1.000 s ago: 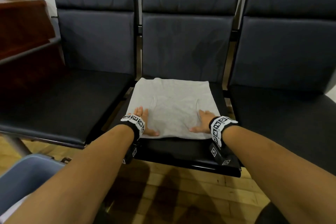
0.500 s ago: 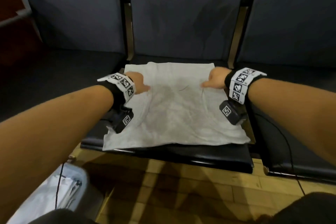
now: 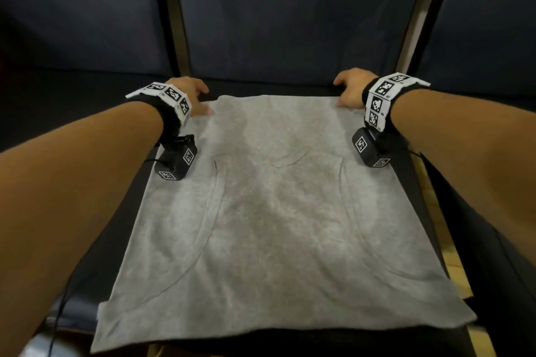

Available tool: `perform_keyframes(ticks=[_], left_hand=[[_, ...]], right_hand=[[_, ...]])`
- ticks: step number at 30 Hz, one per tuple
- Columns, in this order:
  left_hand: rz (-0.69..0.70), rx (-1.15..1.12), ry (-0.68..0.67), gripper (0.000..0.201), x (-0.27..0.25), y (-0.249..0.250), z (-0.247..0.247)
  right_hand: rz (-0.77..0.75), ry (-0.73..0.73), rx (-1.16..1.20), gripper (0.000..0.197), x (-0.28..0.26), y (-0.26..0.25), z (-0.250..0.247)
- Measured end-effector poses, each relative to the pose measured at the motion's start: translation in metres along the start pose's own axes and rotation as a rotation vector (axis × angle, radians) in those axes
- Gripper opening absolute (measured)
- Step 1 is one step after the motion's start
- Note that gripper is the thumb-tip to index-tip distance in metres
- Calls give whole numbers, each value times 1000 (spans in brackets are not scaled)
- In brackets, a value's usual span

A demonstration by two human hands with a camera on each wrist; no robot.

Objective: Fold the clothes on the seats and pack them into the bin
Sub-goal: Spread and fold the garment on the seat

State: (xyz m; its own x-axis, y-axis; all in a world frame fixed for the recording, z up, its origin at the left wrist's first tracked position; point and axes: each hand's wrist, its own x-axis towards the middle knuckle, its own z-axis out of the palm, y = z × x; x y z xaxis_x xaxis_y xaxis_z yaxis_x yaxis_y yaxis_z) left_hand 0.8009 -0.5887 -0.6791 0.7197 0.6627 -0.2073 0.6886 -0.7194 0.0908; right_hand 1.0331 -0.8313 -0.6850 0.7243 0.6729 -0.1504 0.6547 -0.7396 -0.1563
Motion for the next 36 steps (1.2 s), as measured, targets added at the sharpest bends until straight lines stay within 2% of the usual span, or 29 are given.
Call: perform_keyframes(ticks=[3,5,8,10,13,14,16,18,20,26,32,36], left_hand=[[0,104,-28,80,18,3,8],[3,161,-34,74,25,5,10],[15,155,-70,55,26,6,10],[31,123,-58,47,24,3,9],[26,44,27,47,13,3,1],[23,20,71,44,8,4,-4],[26,-32,158,31,-2,4,-16],[33,-63,222,24,-16,2,-31],[19,-70,252,27,-29,0,-47],[53,5,236,50,-93,2,-79],[216,-164,159,23,-186,0,-53],[282,-241,17,14,-238,-6,-30]], right_hand=[[-17,11,0,58,15,2,6],[-16,-1,-4,48,20,1,8],[-21,-66,15,20,22,-1,7],[-48,-88,14,13,18,-2,4],[-67,14,58,8,9,-3,-3],[-76,69,85,5,5,-2,-6],[-93,138,137,12,-3,-3,-15],[-110,174,149,23,-13,-7,-26],[-122,211,141,28,-26,-11,-41],[-111,331,203,15,-87,-21,-72],[-161,344,297,13,-177,-15,-44],[-148,251,332,10,-237,-7,-13]])
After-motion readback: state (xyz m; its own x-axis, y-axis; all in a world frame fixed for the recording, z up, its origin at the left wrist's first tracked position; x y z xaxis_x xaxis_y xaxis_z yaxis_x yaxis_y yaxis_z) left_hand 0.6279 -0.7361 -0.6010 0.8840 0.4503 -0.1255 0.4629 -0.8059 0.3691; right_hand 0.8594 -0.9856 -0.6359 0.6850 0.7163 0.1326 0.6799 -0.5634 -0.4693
